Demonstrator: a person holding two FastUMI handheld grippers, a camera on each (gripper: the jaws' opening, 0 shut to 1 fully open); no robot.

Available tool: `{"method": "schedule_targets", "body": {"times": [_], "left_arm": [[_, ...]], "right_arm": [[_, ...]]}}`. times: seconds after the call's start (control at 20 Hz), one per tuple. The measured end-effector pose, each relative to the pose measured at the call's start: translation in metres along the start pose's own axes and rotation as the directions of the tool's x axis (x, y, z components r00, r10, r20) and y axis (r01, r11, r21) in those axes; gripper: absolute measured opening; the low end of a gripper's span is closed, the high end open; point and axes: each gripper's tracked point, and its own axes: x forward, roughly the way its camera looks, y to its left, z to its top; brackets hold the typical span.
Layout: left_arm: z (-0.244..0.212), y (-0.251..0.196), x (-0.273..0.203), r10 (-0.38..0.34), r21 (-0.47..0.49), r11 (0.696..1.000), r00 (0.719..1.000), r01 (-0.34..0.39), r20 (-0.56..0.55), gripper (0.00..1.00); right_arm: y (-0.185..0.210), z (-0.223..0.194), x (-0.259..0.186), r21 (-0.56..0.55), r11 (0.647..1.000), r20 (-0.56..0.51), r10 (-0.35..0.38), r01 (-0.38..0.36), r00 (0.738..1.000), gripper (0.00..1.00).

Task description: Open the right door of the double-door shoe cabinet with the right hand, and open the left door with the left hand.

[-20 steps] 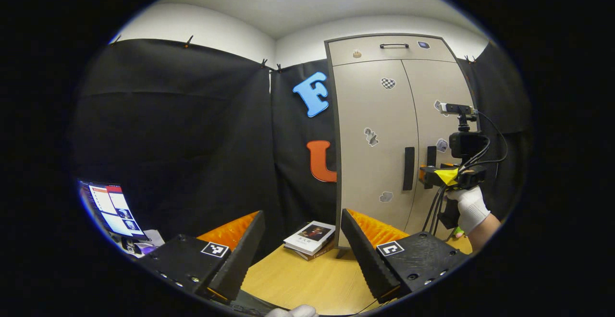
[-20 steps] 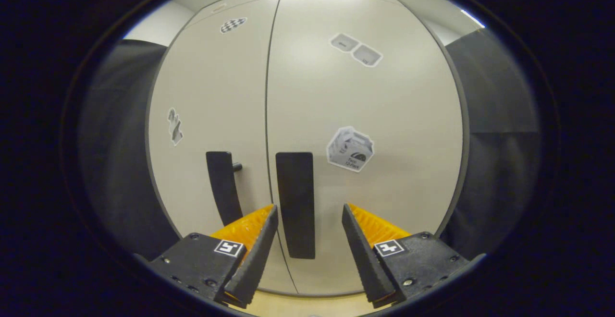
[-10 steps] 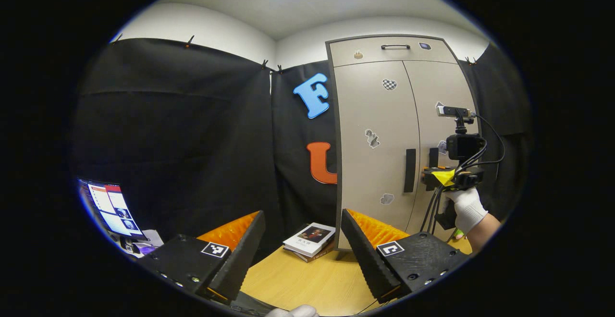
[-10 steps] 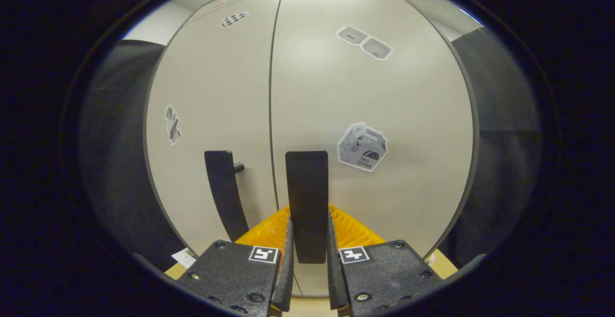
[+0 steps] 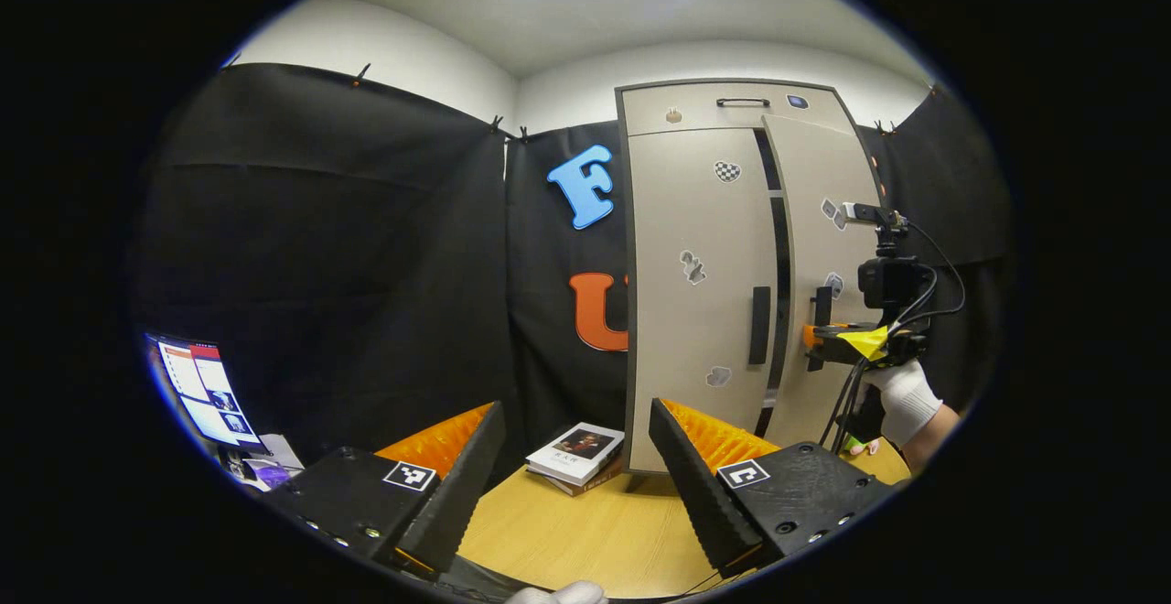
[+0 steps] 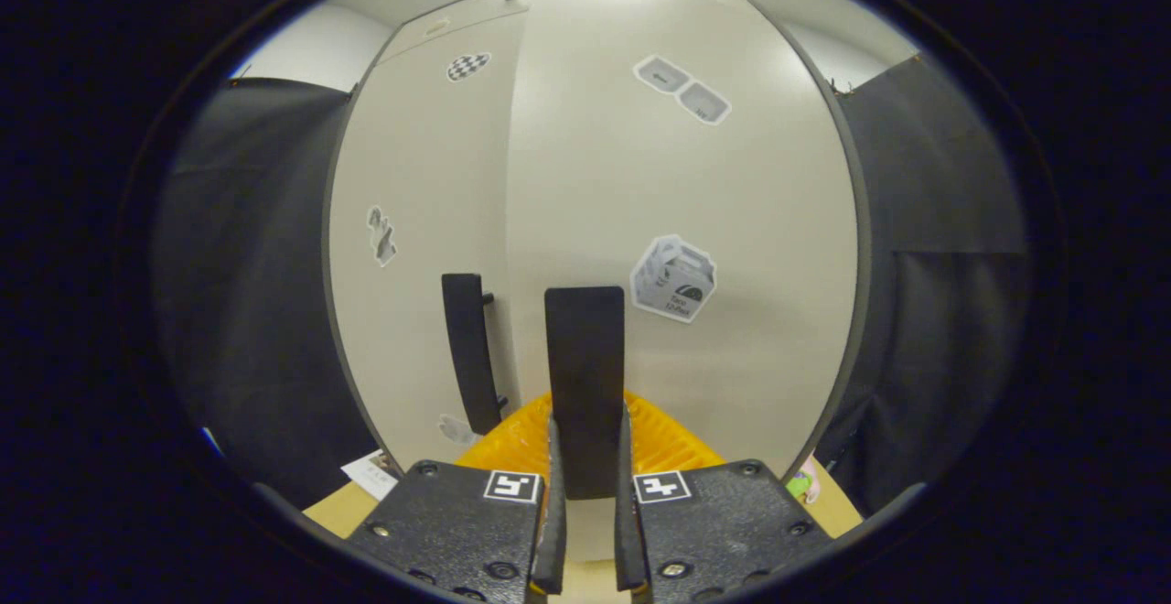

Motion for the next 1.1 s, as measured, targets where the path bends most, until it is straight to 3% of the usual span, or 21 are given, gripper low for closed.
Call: {"method": "schedule_targets", "body": {"times": [0.3, 0.65, 1.1], "left_arm": [[-0.01, -0.008, -0.017, -0.088, -0.009, 0.996, 0.996, 0.088, -0.007, 0.96], [-0.015, -0.025, -0.029, -0.177, -0.017, 0.984, 0.984, 0.177, -0.012, 0.96], [-0.003, -0.072, -0.034, -0.259, -0.021, 0.966, 0.966, 0.26, 0.021, 0.96]], "right_arm": [[-0.029, -0.005, -0.053, 0.008, 1.0, 0.002, -0.014, 0.014, 1.0, 0.22], [-0.082, -0.006, -0.108, 0.014, 0.995, 0.011, -0.099, 0.099, 0.995, 0.16], [-0.12, -0.006, -0.128, 0.028, 0.995, -0.01, -0.096, 0.096, 0.995, 0.09]]}}
